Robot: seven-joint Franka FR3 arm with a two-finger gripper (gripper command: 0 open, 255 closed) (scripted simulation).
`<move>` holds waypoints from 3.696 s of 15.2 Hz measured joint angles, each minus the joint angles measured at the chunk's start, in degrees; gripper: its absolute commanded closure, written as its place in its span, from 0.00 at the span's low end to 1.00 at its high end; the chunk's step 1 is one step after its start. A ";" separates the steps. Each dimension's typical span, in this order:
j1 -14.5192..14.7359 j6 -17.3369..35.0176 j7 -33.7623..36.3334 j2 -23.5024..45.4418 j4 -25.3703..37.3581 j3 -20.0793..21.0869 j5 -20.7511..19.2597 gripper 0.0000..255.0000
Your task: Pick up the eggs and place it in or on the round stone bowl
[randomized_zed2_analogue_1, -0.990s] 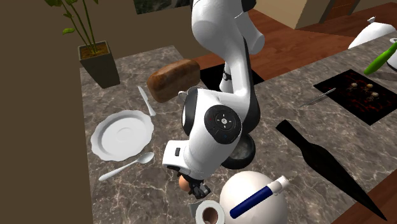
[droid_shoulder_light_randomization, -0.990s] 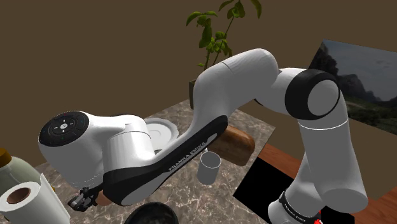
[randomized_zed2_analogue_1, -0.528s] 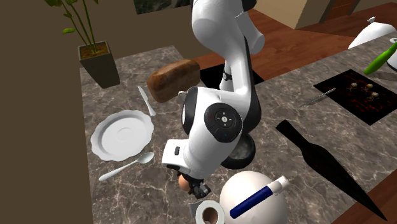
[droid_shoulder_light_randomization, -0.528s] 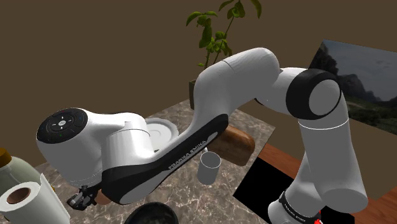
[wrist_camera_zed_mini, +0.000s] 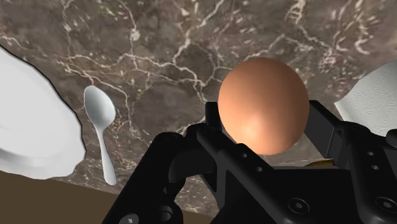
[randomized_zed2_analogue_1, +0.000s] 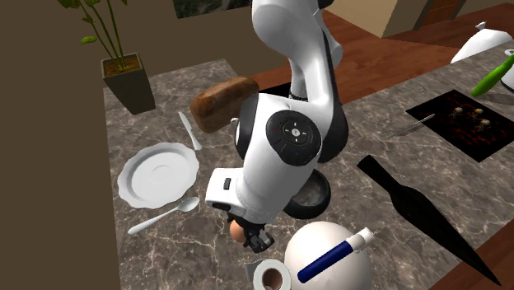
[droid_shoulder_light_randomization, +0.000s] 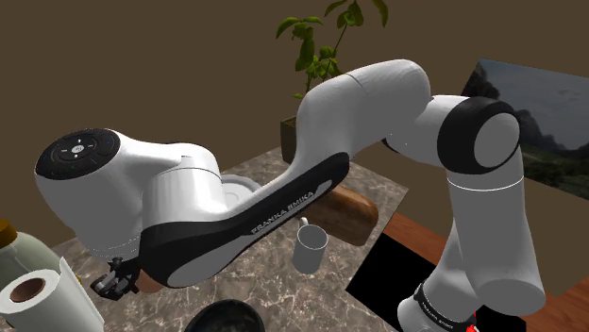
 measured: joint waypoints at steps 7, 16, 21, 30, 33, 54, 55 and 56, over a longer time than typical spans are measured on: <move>-0.25 -3.86 -1.97 -1.74 2.73 0.84 1.66 1.00; 0.27 -9.53 -4.08 -3.15 7.63 1.63 3.21 1.00; 0.80 -12.97 -5.26 -3.52 11.01 1.90 3.78 1.00; -2.89 -10.11 -2.86 -16.53 -3.51 5.58 10.39 1.00; -3.69 -8.64 -1.85 -22.77 -10.03 7.14 14.20 1.00; -3.36 3.19 3.02 -31.13 -28.78 9.22 18.70 1.00; -3.33 3.47 3.21 -31.03 -29.02 9.25 18.58 1.00; -3.31 3.57 3.31 -30.96 -29.09 9.27 18.51 1.00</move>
